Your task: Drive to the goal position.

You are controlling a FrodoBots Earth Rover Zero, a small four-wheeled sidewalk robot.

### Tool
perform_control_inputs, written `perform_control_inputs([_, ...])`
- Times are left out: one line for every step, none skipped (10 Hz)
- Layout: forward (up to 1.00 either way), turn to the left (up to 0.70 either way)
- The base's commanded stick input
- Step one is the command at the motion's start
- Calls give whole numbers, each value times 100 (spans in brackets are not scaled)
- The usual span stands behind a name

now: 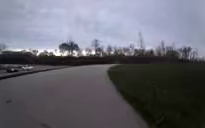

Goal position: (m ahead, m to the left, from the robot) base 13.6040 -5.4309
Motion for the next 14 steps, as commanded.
perform_control_inputs([100, 0])
perform_control_inputs([100, 0])
perform_control_inputs([100, 0])
perform_control_inputs([100, 0])
perform_control_inputs([100, 0])
perform_control_inputs([100, 0])
perform_control_inputs([100, 0])
perform_control_inputs([100, 0])
perform_control_inputs([100, 0])
perform_control_inputs([100, 0])
perform_control_inputs([100, 0])
perform_control_inputs([100, 0])
perform_control_inputs([100, 0])
perform_control_inputs([100, 0])
